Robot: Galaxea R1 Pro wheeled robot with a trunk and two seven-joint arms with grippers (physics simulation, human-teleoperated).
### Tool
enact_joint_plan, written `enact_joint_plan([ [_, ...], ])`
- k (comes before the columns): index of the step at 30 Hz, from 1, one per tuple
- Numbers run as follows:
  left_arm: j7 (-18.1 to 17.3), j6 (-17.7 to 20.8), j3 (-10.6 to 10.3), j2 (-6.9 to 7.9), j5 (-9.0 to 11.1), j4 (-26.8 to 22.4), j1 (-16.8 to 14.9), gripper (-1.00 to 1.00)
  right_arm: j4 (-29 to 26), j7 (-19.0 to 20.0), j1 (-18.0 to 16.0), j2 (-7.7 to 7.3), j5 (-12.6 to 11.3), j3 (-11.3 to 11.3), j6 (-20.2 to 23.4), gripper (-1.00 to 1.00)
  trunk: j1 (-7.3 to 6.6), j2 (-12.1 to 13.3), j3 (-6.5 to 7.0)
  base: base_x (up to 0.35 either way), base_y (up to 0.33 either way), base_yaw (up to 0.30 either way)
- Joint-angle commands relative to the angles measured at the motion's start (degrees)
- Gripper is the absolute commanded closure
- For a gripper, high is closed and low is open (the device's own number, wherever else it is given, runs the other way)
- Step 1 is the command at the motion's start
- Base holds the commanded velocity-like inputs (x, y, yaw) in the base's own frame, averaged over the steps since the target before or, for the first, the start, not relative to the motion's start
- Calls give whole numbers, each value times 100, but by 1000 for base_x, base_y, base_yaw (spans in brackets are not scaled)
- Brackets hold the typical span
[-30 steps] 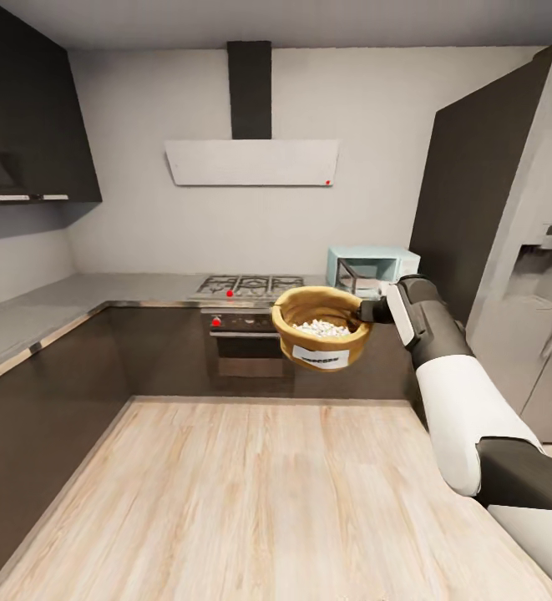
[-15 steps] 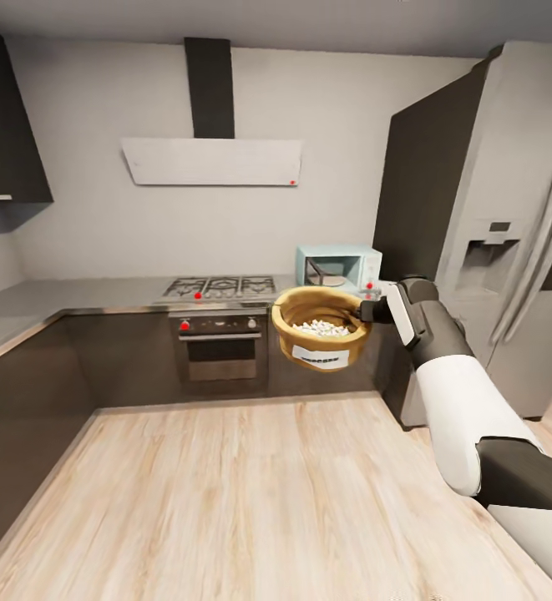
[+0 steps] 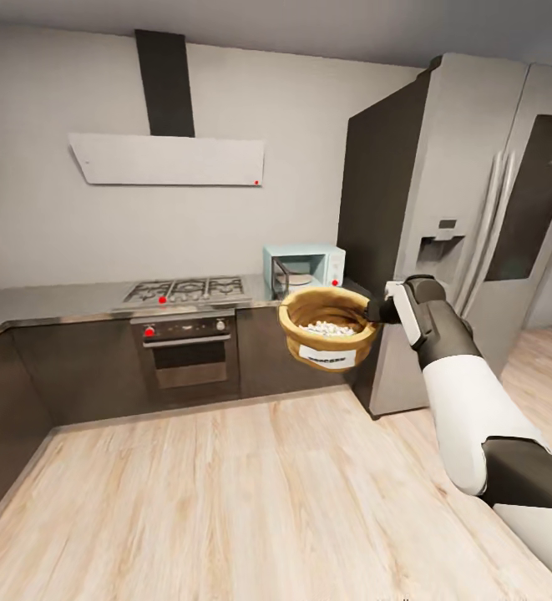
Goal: In the kitchen, take the popcorn bag from the countertop, put it into the microwave, and heat it until the popcorn is cooked so the cooked popcorn ends up inside the bag.
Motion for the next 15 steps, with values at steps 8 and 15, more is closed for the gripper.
enact_joint_plan([
  [8,19,-12,4,5,32,-8,3,-100,-2,-31,-5,1,-27,-2,18,100,1,-5,-7,0,0,-262],
  [15,23,-12,4,6,64,-8,2,-100,-2,-31,-5,1,-27,6,18,100,1,-5,-7,0,0,-235],
])
